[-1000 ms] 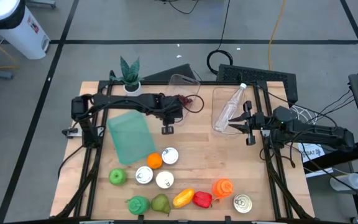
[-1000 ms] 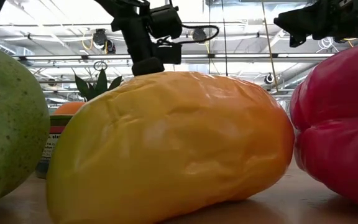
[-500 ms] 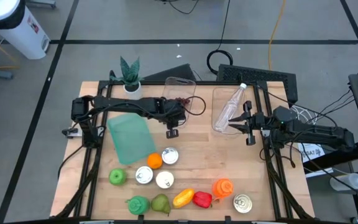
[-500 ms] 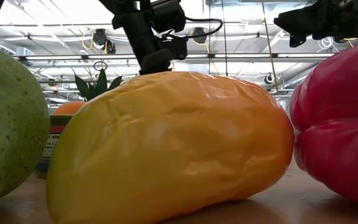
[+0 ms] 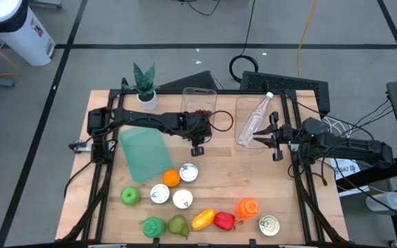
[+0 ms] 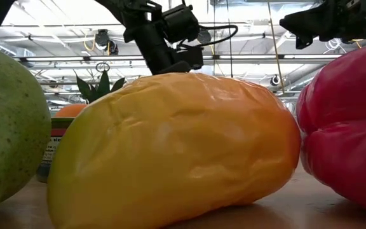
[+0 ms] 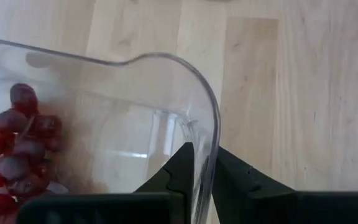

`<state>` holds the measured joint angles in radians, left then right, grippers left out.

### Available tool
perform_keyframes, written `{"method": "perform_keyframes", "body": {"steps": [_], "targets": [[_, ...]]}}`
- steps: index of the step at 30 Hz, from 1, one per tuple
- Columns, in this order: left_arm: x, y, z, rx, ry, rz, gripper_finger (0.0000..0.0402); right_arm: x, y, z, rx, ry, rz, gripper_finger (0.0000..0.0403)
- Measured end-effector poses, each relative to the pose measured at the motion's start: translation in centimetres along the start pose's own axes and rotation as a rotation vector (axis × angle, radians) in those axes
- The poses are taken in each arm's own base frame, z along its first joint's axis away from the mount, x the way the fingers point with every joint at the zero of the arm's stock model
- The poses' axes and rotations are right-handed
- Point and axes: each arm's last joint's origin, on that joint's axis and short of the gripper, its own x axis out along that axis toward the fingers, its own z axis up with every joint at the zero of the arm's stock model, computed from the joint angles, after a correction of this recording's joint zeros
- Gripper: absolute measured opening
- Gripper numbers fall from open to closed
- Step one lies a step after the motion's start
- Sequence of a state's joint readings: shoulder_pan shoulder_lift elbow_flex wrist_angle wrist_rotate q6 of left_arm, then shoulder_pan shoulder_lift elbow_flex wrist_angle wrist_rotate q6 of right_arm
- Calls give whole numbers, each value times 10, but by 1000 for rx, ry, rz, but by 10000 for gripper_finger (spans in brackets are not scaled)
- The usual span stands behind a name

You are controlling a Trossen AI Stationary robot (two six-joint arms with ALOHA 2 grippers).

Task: Pick & Place Food Item
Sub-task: Adjust the left transparent bin on the table

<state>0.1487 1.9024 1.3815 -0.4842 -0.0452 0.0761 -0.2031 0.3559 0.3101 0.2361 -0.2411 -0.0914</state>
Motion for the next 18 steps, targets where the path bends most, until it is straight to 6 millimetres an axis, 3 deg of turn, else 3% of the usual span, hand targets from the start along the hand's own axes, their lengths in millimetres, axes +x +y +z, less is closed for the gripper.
{"method": "perform_keyframes", "body": {"steps": [18], "targets": [[1,9,8,3,-93,19,49,0,0,0,6,1,0,63]]}}
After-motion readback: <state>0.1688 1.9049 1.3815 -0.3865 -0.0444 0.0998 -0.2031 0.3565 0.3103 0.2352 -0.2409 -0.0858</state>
